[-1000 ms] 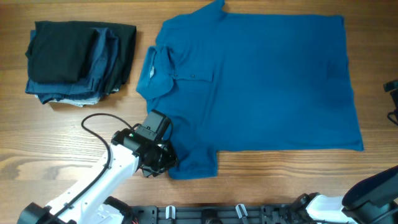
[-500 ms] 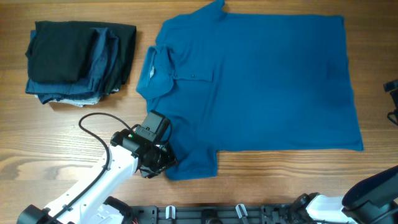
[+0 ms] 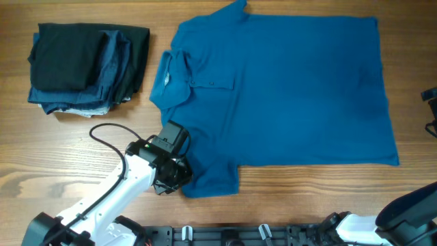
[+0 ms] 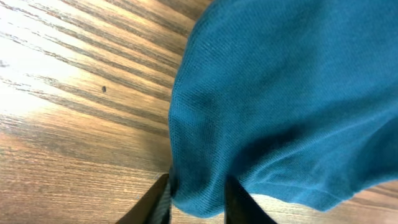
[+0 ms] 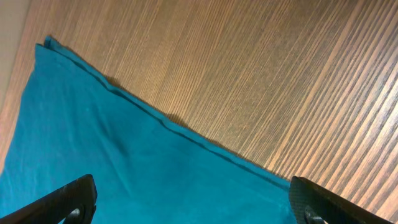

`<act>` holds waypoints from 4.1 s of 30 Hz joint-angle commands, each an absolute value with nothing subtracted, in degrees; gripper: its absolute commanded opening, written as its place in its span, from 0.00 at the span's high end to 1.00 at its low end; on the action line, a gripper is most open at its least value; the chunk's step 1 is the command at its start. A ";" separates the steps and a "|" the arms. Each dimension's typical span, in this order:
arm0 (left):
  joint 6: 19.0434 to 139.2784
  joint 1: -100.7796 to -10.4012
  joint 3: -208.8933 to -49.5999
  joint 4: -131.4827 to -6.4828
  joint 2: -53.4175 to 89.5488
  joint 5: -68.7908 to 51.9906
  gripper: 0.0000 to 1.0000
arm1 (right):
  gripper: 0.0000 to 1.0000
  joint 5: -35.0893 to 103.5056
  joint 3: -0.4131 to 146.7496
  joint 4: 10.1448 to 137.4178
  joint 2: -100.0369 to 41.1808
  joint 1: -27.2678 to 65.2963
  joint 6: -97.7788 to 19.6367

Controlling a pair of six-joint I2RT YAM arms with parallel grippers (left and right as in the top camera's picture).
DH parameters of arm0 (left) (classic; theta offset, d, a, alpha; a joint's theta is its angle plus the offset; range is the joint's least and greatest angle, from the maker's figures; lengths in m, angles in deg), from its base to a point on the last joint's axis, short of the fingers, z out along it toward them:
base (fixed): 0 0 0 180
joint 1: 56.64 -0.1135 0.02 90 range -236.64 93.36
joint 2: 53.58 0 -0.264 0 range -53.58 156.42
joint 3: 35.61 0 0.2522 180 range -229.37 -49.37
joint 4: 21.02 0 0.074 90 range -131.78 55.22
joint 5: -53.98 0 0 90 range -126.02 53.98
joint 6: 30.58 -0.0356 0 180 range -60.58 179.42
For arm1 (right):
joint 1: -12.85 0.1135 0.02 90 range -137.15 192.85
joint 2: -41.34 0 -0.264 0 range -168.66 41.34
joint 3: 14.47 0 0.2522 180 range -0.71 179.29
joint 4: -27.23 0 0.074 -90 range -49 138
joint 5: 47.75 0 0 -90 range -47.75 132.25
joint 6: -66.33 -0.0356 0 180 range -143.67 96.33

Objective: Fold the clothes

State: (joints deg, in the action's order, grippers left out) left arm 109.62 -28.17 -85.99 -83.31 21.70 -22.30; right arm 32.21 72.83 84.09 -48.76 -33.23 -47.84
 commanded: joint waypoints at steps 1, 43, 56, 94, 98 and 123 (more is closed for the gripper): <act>109.57 -28.37 -86.87 -82.57 22.23 -16.68 0.89 | 0.00 32.80 73.09 83.91 -49.07 -33.52 -48.25; 104.64 -29.61 -97.71 -82.63 11.48 -29.93 0.41 | 0.00 32.80 73.09 83.72 -49.09 -33.52 -48.23; 94.06 -40.52 -97.71 -73.71 12.22 -30.21 0.51 | 0.00 32.80 73.09 83.72 -49.09 -33.52 -48.27; 94.19 -40.52 -97.71 -68.84 17.79 -34.13 0.43 | 0.96 36.60 52.61 78.34 -50.95 -31.95 -47.81; 94.34 -40.52 -97.71 -67.70 19.19 -34.17 0.43 | 0.96 37.19 52.61 77.38 -53.48 -31.95 -47.84; 94.12 -40.52 -97.71 -65.39 19.63 -34.21 0.46 | 0.96 48.91 57.03 77.97 -61.94 -33.85 -52.38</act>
State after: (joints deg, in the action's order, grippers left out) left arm 95.21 -40.17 -97.38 -65.58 19.34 -33.21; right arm 43.88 55.10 77.38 -59.89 -32.91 -51.20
